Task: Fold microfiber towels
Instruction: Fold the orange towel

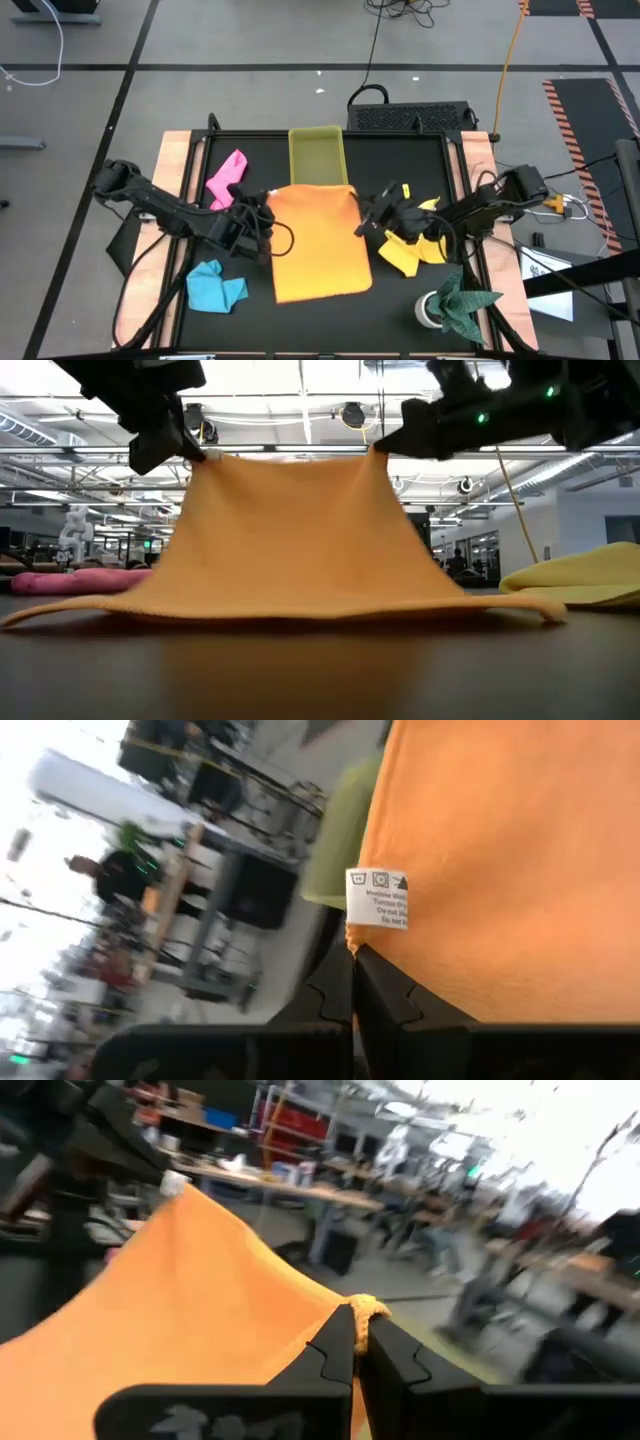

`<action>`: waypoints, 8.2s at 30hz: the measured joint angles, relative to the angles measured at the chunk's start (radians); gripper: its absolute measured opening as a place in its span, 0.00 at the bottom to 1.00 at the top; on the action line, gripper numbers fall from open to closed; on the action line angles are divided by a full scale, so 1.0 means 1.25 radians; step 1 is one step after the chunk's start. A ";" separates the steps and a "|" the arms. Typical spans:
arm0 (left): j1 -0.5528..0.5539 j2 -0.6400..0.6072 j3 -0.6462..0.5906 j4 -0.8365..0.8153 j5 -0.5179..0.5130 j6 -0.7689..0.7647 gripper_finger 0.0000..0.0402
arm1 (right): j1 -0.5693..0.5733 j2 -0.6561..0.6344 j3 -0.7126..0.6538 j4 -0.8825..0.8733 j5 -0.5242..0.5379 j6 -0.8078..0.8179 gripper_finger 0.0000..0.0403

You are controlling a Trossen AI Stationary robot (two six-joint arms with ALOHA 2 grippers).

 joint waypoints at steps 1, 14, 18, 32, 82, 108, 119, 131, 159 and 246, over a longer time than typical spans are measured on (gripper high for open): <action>0.001 -0.005 0.000 -0.001 -0.020 0.006 0.01 | 0.003 -0.018 0.000 -0.001 0.014 -0.030 0.00; -0.069 -0.028 -0.003 0.011 0.067 -0.132 0.01 | 0.065 -0.104 -0.004 -0.326 -0.042 0.091 0.00; -0.112 -0.027 -0.036 0.076 0.138 -0.150 0.01 | 0.065 -0.103 -0.005 -0.463 -0.178 0.166 0.00; -0.242 -0.027 -0.237 0.604 0.296 -0.075 0.01 | 0.065 -0.104 -0.005 -0.591 -0.463 0.238 0.00; -0.266 0.233 -0.073 0.444 0.516 -0.009 0.01 | 0.106 -0.001 -0.088 -0.471 -0.545 0.252 0.00; -0.211 0.191 -0.075 0.492 0.581 -0.091 0.38 | 0.107 -0.001 -0.088 -0.417 -0.547 0.253 0.00; -0.170 0.178 -0.073 0.594 0.705 -0.094 0.38 | 0.114 -0.038 -0.088 -0.414 -0.545 0.180 0.00; -0.116 0.183 -0.104 0.649 0.669 -0.114 0.38 | 0.187 -0.097 -0.087 -0.560 -0.448 0.105 0.03; -0.063 0.308 -0.106 1.035 0.607 0.156 0.38 | 0.284 0.070 0.000 -0.530 -0.333 0.176 0.54; -0.070 0.429 -0.038 0.985 0.462 0.040 0.38 | 0.333 0.211 0.242 -0.865 -0.147 0.043 0.44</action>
